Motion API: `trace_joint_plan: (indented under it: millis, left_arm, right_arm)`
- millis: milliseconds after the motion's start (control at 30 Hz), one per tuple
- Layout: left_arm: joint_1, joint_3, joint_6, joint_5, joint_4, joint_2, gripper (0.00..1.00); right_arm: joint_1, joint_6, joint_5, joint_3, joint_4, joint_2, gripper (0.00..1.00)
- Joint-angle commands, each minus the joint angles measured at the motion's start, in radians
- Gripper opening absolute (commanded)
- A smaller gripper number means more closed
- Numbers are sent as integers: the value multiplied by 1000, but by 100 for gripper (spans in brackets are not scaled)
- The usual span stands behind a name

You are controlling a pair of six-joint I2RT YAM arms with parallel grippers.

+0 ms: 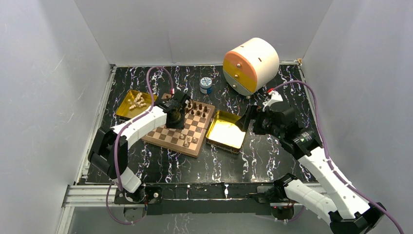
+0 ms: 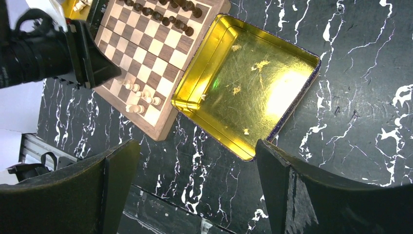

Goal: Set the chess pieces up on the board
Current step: Place the chess piece on the chessboard, then pick up the chess piece from the storage box.

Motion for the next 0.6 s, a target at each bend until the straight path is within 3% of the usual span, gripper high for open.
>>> trace_joint_plan:
  millis: [0,400,567]
  left_arm:
    - [-4,102,-11,-55,-49,-64,28]
    - [80,197,32,-55,-89,-60,31]
    - [226,213,55,-4,-68,-42,32]
  right_arm:
    - [-3,11,-5,-1,30,-22,99]
    - [-3,15,-22,-4,25,-46,99]
    - [-4,23,-67,-9,55,-53,98]
